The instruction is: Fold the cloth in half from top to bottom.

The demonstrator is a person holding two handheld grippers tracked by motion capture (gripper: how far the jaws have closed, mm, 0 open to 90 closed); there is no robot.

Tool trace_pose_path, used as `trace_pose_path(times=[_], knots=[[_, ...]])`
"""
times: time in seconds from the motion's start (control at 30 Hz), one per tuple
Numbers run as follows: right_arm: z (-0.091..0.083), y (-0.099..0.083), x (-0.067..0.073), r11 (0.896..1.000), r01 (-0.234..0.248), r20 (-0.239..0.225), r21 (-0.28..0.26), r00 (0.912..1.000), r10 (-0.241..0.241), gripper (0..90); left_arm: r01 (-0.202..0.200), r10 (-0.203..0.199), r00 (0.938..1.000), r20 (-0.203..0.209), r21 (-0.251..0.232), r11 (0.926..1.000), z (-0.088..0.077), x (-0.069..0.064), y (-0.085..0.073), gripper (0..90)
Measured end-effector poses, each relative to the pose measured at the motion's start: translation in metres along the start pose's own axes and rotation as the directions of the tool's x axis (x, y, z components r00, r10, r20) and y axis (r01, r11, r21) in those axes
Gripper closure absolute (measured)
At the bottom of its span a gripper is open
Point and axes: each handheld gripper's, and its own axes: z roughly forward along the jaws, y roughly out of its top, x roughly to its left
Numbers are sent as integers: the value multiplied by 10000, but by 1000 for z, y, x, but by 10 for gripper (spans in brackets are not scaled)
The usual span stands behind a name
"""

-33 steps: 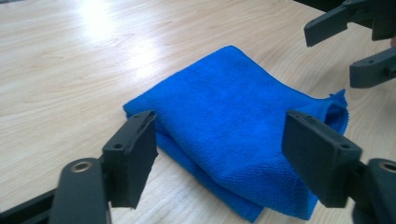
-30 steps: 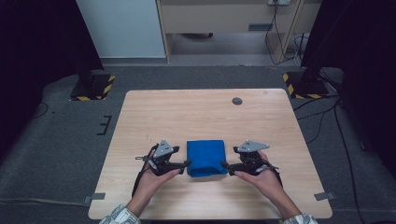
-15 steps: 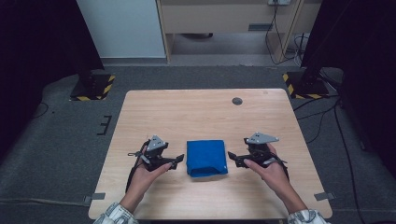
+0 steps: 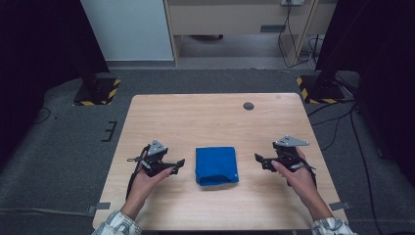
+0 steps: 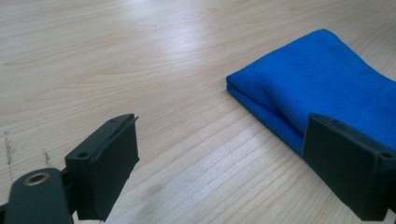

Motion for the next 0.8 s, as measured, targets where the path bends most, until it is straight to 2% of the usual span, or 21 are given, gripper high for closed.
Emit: trace_pose_path(times=[0.5,0.6,0.8], knots=[[-11,-26,-24,9987,-368,429,346,9985,353,84,-18,37,9994,-347,545,9985,-4,16,-10,97],[-11,-32,-28,9979,-500,500,401,9976,480,84,43,-14,9993,-374,767,9970,-4,20,-13,93],[-9,-43,-35,9957,-554,506,743,9974,517,82,245,-193,9982,-574,915,9955,-6,31,-17,91]])
